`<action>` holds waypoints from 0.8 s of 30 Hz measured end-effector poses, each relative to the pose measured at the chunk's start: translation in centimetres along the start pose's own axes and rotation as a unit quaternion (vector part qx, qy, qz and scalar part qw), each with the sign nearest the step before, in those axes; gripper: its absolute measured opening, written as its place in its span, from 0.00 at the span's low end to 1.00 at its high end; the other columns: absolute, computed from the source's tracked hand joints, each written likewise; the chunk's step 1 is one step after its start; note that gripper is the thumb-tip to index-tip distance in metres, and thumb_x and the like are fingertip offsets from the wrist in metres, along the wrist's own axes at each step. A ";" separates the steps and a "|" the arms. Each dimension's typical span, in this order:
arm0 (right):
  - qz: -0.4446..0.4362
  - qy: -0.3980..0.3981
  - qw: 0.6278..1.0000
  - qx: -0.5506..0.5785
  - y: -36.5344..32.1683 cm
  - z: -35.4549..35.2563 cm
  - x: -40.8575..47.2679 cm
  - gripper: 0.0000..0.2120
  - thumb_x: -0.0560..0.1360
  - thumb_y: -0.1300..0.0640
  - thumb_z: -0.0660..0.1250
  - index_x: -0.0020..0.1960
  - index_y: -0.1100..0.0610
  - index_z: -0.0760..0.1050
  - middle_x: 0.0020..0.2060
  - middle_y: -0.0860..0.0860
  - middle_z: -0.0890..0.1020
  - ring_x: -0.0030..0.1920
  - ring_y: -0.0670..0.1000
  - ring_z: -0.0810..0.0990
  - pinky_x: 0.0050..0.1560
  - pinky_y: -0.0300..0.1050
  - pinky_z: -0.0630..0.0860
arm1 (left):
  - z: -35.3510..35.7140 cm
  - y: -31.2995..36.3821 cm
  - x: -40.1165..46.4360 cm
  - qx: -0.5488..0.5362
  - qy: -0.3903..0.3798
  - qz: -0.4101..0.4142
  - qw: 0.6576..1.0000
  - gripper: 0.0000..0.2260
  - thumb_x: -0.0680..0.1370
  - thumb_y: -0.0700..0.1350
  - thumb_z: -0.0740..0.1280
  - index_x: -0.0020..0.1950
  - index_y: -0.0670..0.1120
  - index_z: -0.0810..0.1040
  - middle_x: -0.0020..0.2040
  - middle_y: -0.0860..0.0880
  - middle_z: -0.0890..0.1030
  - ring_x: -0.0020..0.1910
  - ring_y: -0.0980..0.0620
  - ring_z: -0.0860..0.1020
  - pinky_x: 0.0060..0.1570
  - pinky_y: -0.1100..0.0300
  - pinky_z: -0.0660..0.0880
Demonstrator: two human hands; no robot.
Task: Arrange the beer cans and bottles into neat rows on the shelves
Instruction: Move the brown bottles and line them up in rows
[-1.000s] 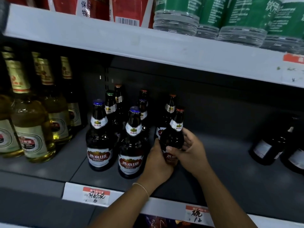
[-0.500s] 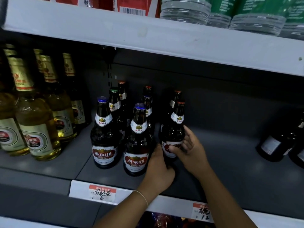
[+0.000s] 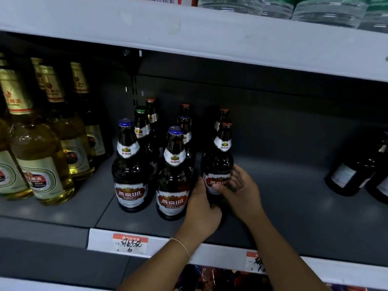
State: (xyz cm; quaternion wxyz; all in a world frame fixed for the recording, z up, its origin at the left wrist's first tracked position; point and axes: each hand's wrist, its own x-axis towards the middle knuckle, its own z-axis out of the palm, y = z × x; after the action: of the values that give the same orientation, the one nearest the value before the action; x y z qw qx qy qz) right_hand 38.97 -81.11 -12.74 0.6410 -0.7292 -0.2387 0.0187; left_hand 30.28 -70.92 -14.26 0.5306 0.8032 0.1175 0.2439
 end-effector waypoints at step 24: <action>0.005 -0.001 1.000 0.001 -1.0 -1.0 0.1 0.28 0.73 0.62 0.73 0.71 0.61 0.68 0.62 0.54 0.80 0.61 0.48 0.80 0.64 0.44 0.76 | -1.4 4.1 -2.4 0.131 -0.081 -0.027 0.988 0.20 0.72 0.36 0.61 0.65 0.43 0.72 0.59 0.48 0.76 0.59 0.52 0.73 0.58 0.67 0.68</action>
State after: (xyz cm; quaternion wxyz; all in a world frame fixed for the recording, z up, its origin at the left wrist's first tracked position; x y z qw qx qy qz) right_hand 39.02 -81.90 -11.58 0.6415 -0.7297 -0.2356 0.0233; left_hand 27.22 -72.51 -10.74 0.4351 0.8795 0.1263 0.1459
